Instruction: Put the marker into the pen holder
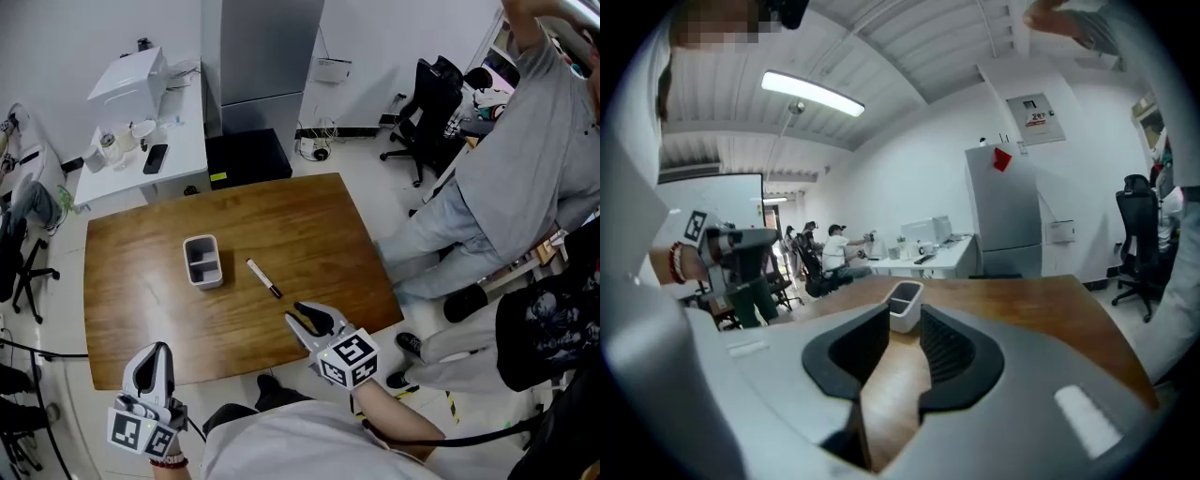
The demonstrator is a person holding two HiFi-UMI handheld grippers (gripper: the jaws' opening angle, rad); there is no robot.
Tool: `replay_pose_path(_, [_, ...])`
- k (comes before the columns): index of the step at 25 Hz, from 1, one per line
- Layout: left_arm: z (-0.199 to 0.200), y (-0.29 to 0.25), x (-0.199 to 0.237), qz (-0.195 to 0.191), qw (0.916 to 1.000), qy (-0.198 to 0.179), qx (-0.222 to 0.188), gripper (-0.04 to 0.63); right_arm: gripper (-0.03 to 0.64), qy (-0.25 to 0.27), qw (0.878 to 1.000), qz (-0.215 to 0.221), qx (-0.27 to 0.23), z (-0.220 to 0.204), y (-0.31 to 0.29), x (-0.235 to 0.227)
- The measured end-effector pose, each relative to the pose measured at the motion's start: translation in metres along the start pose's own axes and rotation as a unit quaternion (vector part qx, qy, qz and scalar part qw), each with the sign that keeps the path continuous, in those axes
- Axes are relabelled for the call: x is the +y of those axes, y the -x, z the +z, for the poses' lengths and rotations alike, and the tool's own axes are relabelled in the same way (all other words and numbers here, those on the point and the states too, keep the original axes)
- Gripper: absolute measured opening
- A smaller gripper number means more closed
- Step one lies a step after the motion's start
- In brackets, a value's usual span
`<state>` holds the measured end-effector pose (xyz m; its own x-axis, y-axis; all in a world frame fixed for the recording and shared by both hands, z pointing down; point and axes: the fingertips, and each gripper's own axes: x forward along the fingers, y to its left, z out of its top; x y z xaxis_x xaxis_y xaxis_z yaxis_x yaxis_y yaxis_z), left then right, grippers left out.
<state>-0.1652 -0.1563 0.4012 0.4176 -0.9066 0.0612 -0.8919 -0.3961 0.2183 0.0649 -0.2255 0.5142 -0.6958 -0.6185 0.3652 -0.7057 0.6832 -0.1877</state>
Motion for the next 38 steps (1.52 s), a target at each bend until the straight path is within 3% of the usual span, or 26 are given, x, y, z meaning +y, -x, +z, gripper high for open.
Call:
replay_pose_path(5, [-0.003, -0.008, 0.019, 0.004, 0.9995, 0.021, 0.025, -0.008, 0.087, 0.0, 0.997, -0.032, 0.071, -0.037, -0.04, -0.033])
replay_pose_path(7, [0.0, -0.016, 0.028, -0.005, 0.9993, 0.02, 0.03, -0.008, 0.126, 0.001, 0.995, -0.033, 0.099, -0.051, -0.059, -0.039])
replay_pose_path(12, [0.019, -0.025, 0.044, -0.026, 0.9992, 0.0, 0.031, -0.008, 0.132, -0.001, 0.986, -0.053, 0.159, -0.087, -0.094, -0.058])
replay_pose_path(22, [0.0, -0.014, 0.077, 0.008, 0.9991, 0.033, 0.026, -0.008, 0.133, 0.02, 0.966, -0.063, 0.252, -0.142, -0.143, -0.082])
replay_pose_path(32, [-0.002, -0.012, 0.099, 0.015, 0.9987, 0.042, 0.025, -0.008, 0.149, 0.019, 0.965, -0.074, 0.252, -0.151, -0.15, -0.081])
replay_pose_path(38, [-0.002, -0.012, 0.099, 0.01, 0.9987, 0.043, 0.026, -0.008, 0.082, 0.015, 0.965, -0.094, 0.246, -0.15, -0.149, -0.087])
